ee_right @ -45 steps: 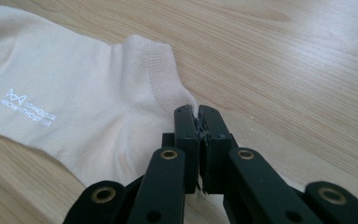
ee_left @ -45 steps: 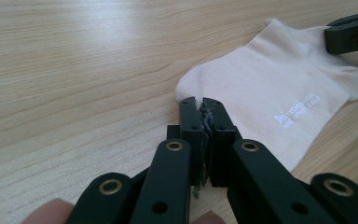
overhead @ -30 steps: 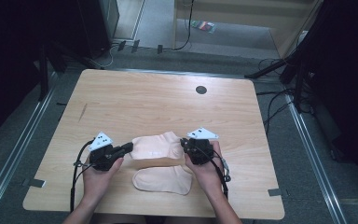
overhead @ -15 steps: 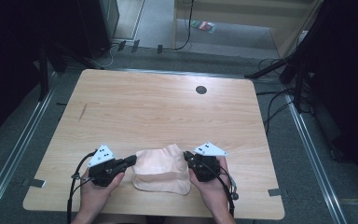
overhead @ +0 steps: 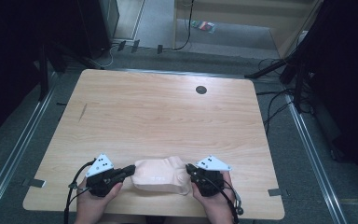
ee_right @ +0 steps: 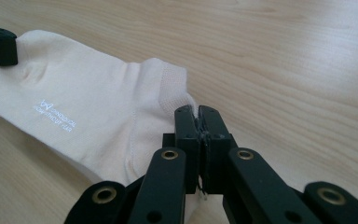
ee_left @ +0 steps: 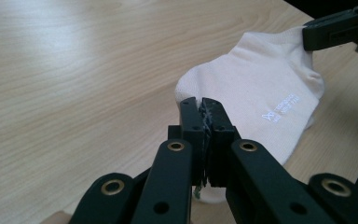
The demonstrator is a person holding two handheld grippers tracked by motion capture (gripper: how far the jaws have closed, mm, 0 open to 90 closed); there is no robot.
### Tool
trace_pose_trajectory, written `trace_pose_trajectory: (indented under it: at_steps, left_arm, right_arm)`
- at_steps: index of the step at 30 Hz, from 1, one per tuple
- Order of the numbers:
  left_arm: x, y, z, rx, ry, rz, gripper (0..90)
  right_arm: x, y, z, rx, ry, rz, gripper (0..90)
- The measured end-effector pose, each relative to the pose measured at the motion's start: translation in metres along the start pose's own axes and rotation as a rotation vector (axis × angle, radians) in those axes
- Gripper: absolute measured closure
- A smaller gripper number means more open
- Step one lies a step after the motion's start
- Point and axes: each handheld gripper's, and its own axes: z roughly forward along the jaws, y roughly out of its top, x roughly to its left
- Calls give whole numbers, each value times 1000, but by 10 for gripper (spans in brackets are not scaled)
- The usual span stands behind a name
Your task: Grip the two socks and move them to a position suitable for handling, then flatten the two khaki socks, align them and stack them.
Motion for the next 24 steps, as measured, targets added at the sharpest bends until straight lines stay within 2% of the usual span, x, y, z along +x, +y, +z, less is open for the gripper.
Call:
trace_pose_trajectory:
  at_steps: [3, 6, 10, 16, 18, 19, 21, 22, 23, 24]
  left_arm:
    - [-4, -6, 4, 31, 15, 25, 891]
    - [-4, -8, 8, 38, 18, 27, 890]
    - [-7, -11, 12, 65, 34, 58, 888]
    - [-6, -12, 14, 78, 36, 67, 881]
    - [-7, -13, 16, 80, 33, 71, 814]
    - [-7, -13, 17, 76, 34, 70, 814]
    - [-6, -13, 17, 56, 35, 63, 715]
    - [-4, -12, 15, 27, 39, 40, 621]
    - [-1, -12, 14, 14, 33, 21, 579]
    - [-1, -12, 14, 14, 33, 21, 570]
  right_arm:
    - [2, -9, -2, 16, -5, -5, 885]
    - [1, -11, 0, 21, -7, -1, 885]
    - [2, -13, 5, 29, -15, -5, 885]
    - [3, -15, 7, 40, -17, -8, 884]
    - [2, -16, 8, 50, -18, -9, 884]
    - [1, -17, 8, 52, -21, -9, 884]
    - [1, -17, 8, 57, -23, -7, 883]
    - [1, -18, 8, 60, -31, -10, 882]
    - [0, -18, 8, 63, -32, -12, 880]
    - [0, -18, 8, 63, -32, -12, 880]
